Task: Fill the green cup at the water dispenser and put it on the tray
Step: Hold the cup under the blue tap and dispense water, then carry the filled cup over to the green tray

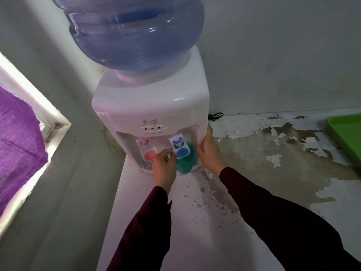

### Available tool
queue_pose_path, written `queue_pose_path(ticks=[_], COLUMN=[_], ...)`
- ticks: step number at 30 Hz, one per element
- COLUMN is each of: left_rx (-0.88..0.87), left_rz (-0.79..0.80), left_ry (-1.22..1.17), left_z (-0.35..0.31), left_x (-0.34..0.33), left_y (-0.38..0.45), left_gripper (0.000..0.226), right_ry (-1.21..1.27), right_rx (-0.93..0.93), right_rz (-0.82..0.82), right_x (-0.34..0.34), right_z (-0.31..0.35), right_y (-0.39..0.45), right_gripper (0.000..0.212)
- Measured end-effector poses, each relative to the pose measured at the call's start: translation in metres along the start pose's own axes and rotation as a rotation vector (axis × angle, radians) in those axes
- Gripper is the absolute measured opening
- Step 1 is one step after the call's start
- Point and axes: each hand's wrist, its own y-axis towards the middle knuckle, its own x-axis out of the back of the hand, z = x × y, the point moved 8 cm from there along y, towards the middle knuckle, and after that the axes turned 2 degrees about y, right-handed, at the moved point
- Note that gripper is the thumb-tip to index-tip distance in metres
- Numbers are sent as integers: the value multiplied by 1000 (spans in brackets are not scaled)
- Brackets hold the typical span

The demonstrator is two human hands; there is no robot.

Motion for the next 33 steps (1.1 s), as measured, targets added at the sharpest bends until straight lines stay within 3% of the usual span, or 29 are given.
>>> queue_pose_path(ticks=[4, 8, 10, 13, 18, 26, 33], left_rx=[-122, -87, -77, -101, -121, -104, -63], left_rz=[-66, 33, 75, 112, 105, 100, 176], left_ry=[-58, -75, -73, -157, -215, -225, -177], left_z=[6, 30, 36, 33, 32, 43, 46], left_x=[-10, -26, -32, -38, -42, -32, -47], left_y=[-14, -25, -21, -13, -6, -22, -58], left_gripper=[44, 91, 101, 100, 73, 69, 62], right_ry=[12, -4, 8, 1, 35, 123, 66], right_rx=[-14, -43, -43, -48, -65, -117, -277], right_rz=[8, 12, 20, 25, 45, 88, 349], right_x=[0, 0, 0, 0, 1, 5, -3], right_z=[0, -4, -3, -3, -2, -14, -55], right_y=[0, 1, 0, 0, -2, -33, -92], right_gripper=[70, 72, 72, 71, 71, 62, 72])
